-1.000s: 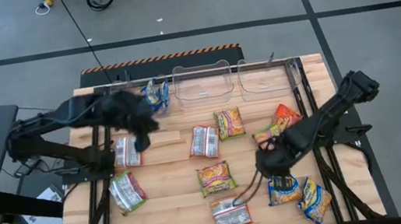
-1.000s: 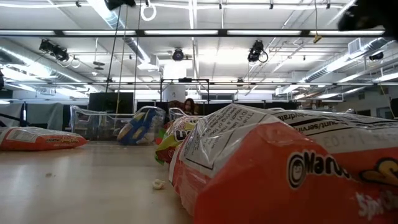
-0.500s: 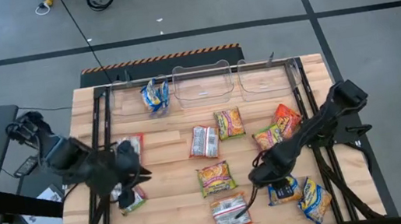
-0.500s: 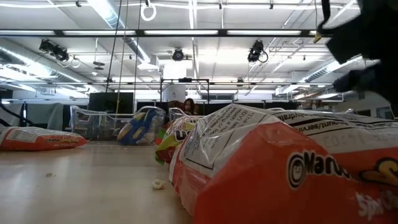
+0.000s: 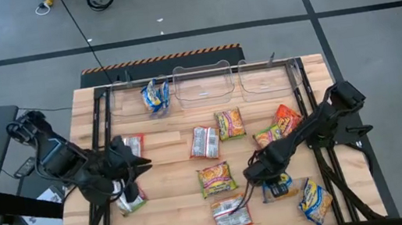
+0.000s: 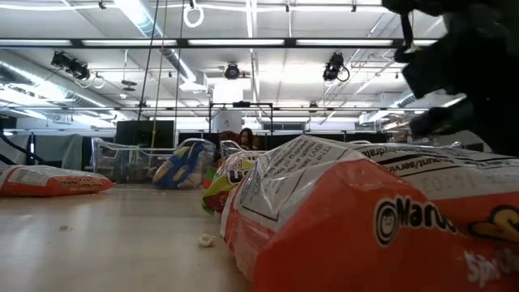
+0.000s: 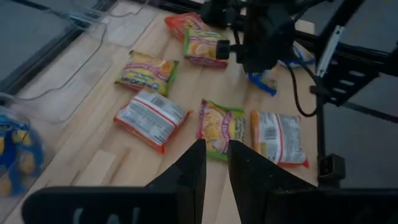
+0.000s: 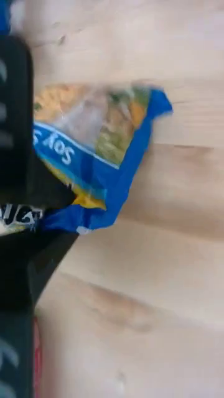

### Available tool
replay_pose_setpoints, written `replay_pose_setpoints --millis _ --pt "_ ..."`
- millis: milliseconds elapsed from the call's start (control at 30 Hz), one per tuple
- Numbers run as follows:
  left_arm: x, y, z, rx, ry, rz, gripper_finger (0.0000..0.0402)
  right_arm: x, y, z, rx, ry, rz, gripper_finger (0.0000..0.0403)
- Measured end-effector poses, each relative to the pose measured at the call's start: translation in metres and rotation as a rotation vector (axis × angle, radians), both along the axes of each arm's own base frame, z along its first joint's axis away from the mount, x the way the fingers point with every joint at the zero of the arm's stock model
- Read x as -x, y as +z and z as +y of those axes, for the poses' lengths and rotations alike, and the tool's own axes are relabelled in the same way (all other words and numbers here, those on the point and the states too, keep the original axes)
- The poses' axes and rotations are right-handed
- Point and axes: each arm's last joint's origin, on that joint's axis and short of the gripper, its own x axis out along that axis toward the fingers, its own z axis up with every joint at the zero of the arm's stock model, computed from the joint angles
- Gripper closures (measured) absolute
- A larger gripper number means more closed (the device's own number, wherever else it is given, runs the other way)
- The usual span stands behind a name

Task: Sort Maruchan noodles
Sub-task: Put the blue noodle pack into the left transparent bin

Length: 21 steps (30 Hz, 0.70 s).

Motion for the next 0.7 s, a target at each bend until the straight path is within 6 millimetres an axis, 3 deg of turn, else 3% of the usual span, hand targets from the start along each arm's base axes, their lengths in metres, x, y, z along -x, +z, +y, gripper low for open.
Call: replay_pose_setpoints --millis 100,200,333,400,500,600,700 --pt "0.005 -0.002 0.006 0.042 0.039 0.032 0.0331 -0.013 0.025 -0.009 -0.044 -0.09 -0.07 0.0391" --pt "0.017 -0.005 0.016 0.077 0.103 0.097 0.0331 -0.035 0.066 -0.024 -0.107 -0.237 -0.196 0.0396" --pt "0.037 -0.012 0.034 0.036 0.234 0.226 0.0331 -0.071 0.119 -0.052 -0.153 -0.465 -0.472 0.0396" --pt "0.04 -0.013 0.04 0.034 0.275 0.228 0.0331 -0.089 0.135 -0.07 -0.203 -0.594 -0.612 0.0398" --pt "0.043 -0.016 0.049 -0.005 0.256 0.194 0.0331 -0.118 0.134 -0.101 -0.276 -0.753 -0.738 0.0399" --pt "0.045 -0.02 0.061 -0.062 0.315 0.2 0.0331 -0.143 0.114 -0.126 -0.311 -0.886 -0.792 0.04" --pt "0.044 -0.023 0.064 -0.132 0.289 0.228 0.0331 -0.163 0.092 -0.139 -0.347 -0.984 -0.828 0.04"
